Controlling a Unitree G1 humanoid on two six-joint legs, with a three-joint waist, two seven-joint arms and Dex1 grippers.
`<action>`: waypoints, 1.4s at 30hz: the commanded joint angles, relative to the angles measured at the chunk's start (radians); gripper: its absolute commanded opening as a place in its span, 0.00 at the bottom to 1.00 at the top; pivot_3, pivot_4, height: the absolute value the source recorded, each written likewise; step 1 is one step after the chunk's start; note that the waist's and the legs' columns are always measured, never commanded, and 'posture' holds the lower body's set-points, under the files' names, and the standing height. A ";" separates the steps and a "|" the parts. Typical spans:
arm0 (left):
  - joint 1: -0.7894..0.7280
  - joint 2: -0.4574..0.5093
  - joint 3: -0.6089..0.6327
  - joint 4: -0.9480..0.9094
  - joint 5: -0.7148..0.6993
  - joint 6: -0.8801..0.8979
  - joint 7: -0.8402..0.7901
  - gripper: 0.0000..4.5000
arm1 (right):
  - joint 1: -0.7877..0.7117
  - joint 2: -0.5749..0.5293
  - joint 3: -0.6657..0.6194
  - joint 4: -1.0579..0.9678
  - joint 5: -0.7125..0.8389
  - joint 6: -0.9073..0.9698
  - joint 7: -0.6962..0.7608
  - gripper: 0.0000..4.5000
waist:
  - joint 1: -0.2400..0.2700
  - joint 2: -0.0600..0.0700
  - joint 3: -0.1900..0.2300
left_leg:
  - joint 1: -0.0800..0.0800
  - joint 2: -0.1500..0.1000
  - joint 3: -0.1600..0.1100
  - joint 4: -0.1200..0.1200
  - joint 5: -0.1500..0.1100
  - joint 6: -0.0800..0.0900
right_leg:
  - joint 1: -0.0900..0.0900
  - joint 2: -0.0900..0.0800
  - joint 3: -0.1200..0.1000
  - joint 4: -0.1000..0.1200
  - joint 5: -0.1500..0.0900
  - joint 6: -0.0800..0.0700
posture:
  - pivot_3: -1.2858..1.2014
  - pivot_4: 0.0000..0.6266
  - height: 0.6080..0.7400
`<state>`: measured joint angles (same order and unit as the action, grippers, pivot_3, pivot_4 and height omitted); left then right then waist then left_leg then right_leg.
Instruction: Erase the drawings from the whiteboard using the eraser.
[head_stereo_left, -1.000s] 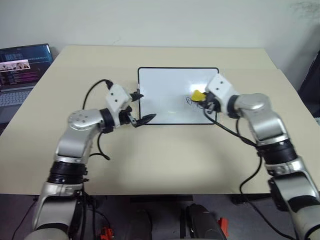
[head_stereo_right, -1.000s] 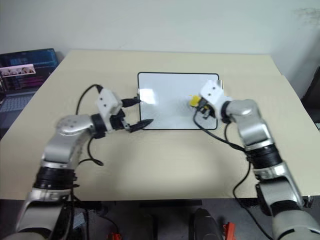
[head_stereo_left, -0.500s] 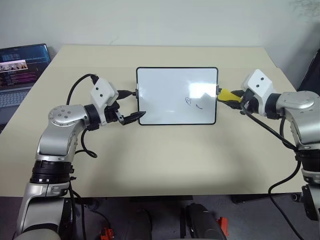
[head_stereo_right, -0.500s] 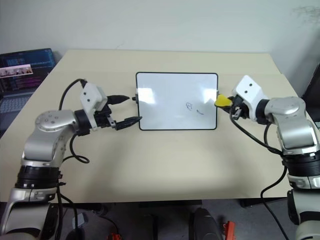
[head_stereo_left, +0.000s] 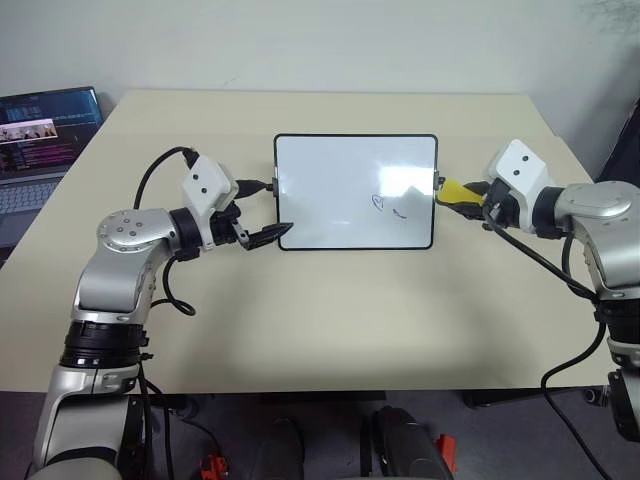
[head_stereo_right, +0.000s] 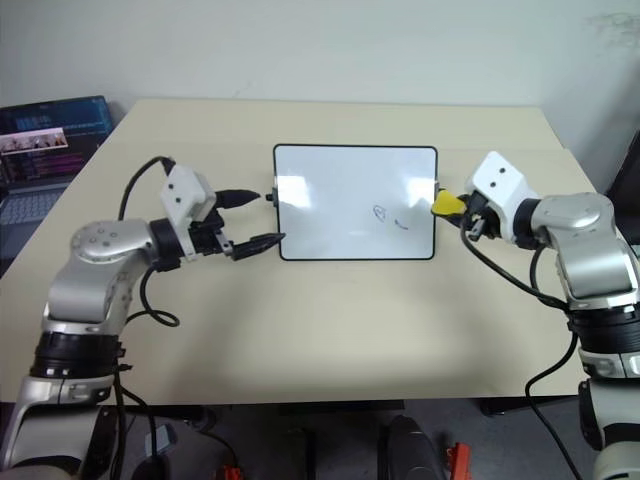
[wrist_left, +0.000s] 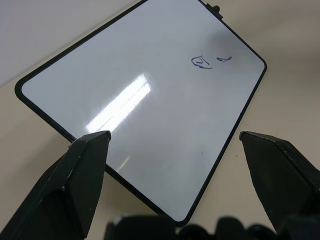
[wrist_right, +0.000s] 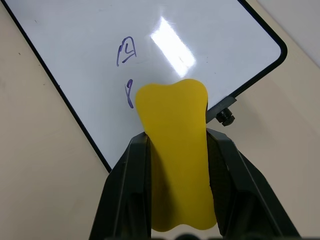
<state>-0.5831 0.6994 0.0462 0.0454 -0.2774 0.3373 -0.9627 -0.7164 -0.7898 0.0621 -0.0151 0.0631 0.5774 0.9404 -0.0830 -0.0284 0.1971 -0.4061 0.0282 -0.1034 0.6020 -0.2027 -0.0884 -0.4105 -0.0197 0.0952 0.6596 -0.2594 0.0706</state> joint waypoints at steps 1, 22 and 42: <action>-0.014 -0.003 0.006 -0.033 -0.010 -0.010 0.005 1.00 | -0.003 -0.007 -0.012 -0.045 0.017 0.003 -0.003 0.25 | 0.000 0.000 0.000 | 0.000 0.000 0.000 0.000 0.000 0.000 | 0.000 0.000 0.000 0.000 0.000 0.000 | 0.52 0.24 1.00; -0.013 -0.074 -0.080 -0.022 0.032 -0.047 0.013 1.00 | -0.192 0.318 0.076 0.144 -0.062 -0.068 -0.291 0.25 | -0.005 0.000 0.000 | 0.001 0.000 0.000 0.006 0.000 0.000 | 0.001 0.000 0.000 0.004 0.001 -0.001 | 0.52 0.24 1.00; 0.033 -0.117 -0.091 -0.036 0.022 -0.051 0.023 1.00 | -0.257 0.396 0.191 0.632 -0.256 -0.291 -0.481 0.25 | 0.001 0.000 0.000 | 0.006 0.000 -0.001 0.007 0.000 0.000 | 0.006 0.000 0.000 0.005 0.001 -0.001 | 0.52 0.24 1.00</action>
<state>-0.5473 0.5676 -0.0751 0.0486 -0.2460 0.2962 -0.9469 -0.9988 -0.3698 0.2498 0.5928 -0.1592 0.2791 0.4562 -0.0824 -0.0286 0.1968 -0.4005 0.0278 -0.1047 0.6088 -0.2023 -0.0882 -0.4040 -0.0195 0.0949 0.6652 -0.2584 0.0701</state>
